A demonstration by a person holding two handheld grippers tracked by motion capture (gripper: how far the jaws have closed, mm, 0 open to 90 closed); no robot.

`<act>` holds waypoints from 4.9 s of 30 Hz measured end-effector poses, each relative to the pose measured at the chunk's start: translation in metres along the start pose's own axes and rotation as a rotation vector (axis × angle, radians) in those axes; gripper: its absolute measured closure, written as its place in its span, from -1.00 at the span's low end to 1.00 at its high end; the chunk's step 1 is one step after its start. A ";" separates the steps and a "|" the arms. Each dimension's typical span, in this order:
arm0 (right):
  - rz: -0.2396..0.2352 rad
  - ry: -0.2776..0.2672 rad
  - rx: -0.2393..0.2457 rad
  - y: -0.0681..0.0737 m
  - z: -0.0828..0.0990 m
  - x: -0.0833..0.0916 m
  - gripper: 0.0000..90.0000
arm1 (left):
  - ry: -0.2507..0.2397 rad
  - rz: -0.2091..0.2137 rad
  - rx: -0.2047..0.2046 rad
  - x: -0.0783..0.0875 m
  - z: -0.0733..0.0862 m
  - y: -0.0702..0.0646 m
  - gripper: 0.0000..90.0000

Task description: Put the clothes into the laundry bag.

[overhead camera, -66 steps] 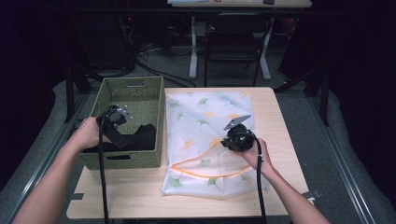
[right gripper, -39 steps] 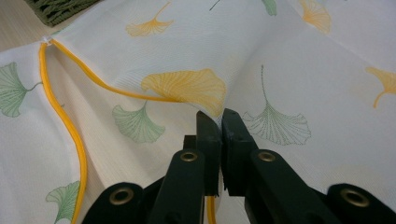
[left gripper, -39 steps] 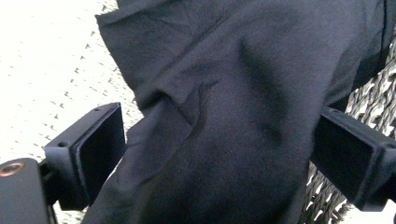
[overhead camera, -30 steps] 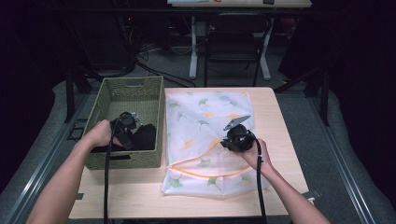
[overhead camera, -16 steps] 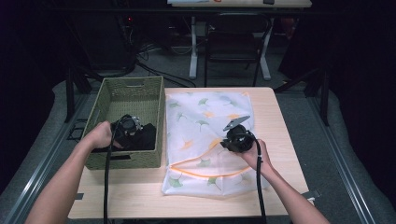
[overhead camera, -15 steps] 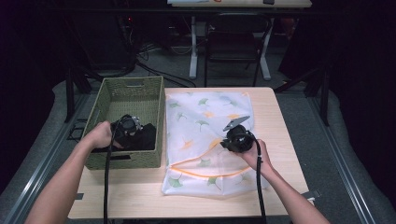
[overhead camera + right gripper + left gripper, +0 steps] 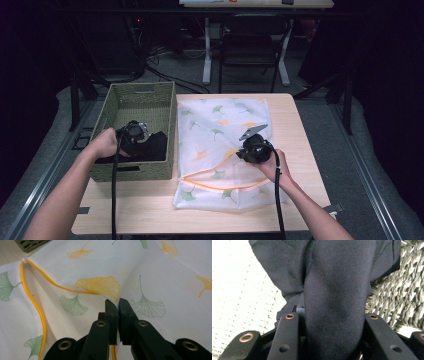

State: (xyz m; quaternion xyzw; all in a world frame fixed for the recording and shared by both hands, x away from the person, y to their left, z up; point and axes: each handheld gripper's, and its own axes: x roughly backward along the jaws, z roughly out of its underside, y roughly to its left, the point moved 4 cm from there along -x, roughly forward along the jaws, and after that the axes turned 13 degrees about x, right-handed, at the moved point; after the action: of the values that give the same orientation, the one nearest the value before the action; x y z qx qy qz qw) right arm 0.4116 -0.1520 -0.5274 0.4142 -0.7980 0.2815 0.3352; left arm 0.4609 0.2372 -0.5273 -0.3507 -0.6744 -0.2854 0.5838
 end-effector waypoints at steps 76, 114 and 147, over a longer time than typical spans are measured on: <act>0.002 0.004 0.009 0.001 0.001 0.000 0.94 | -0.019 -0.104 -0.072 0.148 -0.027 -0.064 0.47; 0.010 0.003 0.013 0.004 0.000 -0.001 0.94 | -0.002 0.082 -0.153 0.097 -0.081 -0.169 0.46; 0.014 0.007 0.001 0.008 -0.002 -0.003 0.94 | 0.016 0.245 -0.041 0.002 -0.099 -0.200 0.44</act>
State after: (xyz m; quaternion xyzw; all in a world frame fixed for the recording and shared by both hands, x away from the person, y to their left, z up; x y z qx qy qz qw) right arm 0.4070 -0.1451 -0.5294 0.4079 -0.7995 0.2855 0.3359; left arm 0.3573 0.0407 -0.5051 -0.4400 -0.6157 -0.2285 0.6125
